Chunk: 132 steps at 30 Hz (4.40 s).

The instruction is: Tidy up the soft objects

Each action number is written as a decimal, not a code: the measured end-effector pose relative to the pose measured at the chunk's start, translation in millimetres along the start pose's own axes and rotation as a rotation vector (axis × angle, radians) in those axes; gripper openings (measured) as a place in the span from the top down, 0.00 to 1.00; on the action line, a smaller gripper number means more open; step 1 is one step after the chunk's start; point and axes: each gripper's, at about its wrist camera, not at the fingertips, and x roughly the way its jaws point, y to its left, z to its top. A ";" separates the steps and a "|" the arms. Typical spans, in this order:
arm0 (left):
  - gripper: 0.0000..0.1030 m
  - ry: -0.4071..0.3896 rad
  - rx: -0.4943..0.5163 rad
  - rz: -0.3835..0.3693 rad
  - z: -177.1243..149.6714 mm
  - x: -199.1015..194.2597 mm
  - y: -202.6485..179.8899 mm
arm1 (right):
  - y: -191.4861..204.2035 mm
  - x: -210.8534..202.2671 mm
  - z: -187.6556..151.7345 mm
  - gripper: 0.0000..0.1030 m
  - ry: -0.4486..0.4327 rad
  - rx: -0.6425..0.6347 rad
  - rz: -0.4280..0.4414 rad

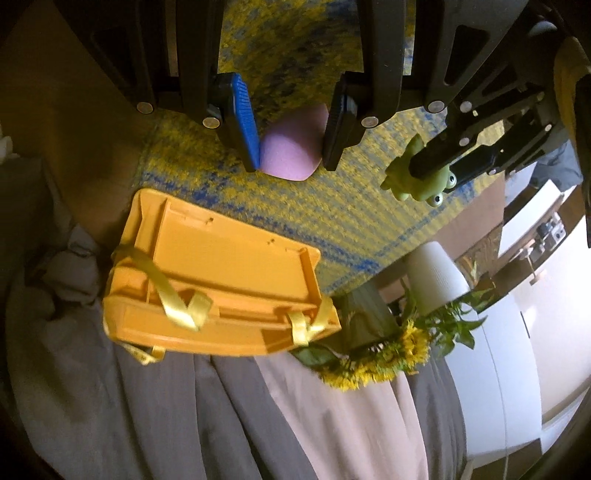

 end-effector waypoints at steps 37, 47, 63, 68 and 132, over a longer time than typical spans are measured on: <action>0.70 -0.239 0.219 -0.465 115.4 -18.7 113.1 | 131.3 -56.7 65.8 0.65 -0.371 0.230 -0.448; 0.70 -0.283 0.218 -0.504 140.7 -6.6 107.4 | 127.8 -56.9 87.5 0.65 -0.411 0.223 -0.514; 0.70 -0.327 0.230 -0.497 182.8 36.3 82.1 | 85.1 -41.5 131.3 0.65 -0.463 0.201 -0.523; 0.70 -0.330 0.232 -0.488 194.3 56.6 74.2 | 63.5 -25.1 144.8 0.65 -0.456 0.207 -0.521; 0.01 -0.169 0.220 -0.247 187.5 69.1 75.5 | 25.5 -0.9 137.8 0.21 -0.270 0.299 -0.639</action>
